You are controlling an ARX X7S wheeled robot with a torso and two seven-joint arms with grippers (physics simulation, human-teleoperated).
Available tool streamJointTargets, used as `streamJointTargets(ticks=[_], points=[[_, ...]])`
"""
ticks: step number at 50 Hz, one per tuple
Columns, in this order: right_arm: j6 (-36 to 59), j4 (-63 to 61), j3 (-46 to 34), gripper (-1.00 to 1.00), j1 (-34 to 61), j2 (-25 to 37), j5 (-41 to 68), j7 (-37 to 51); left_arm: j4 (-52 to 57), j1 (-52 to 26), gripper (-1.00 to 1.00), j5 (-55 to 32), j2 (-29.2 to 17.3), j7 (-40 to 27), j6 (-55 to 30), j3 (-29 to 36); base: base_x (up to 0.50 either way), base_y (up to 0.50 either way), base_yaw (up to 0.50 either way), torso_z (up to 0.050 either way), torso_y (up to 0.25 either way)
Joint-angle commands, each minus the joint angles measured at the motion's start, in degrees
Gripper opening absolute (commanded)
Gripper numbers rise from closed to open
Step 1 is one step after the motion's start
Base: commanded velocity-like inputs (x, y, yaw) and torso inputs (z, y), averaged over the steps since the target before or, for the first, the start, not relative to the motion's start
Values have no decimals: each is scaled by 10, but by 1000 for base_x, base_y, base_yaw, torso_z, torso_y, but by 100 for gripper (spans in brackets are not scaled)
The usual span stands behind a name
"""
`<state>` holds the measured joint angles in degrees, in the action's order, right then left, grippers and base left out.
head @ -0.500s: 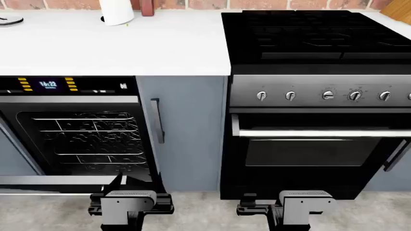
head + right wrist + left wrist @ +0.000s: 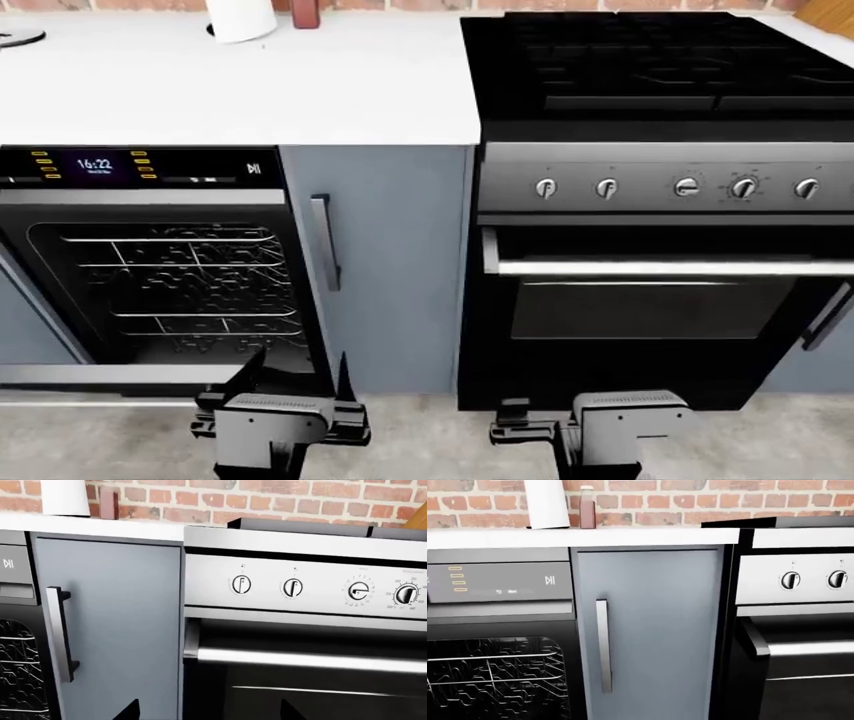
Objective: Close the dishwasher door
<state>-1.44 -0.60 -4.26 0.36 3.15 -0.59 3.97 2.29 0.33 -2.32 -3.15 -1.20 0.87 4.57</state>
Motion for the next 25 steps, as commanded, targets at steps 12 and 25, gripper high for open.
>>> streamJointTargets(ticks=[12, 25], points=[[-2, -11, -19, 100, 6, 21, 0, 31, -16, -5, 100, -28, -15, -18, 0, 17, 0, 0, 0, -50, 0], [-3, -7, -30, 100, 11, 29, 2, 44, -34, -14, 100, -36, -22, -29, -3, 25, 0, 0, 0, -50, 0]])
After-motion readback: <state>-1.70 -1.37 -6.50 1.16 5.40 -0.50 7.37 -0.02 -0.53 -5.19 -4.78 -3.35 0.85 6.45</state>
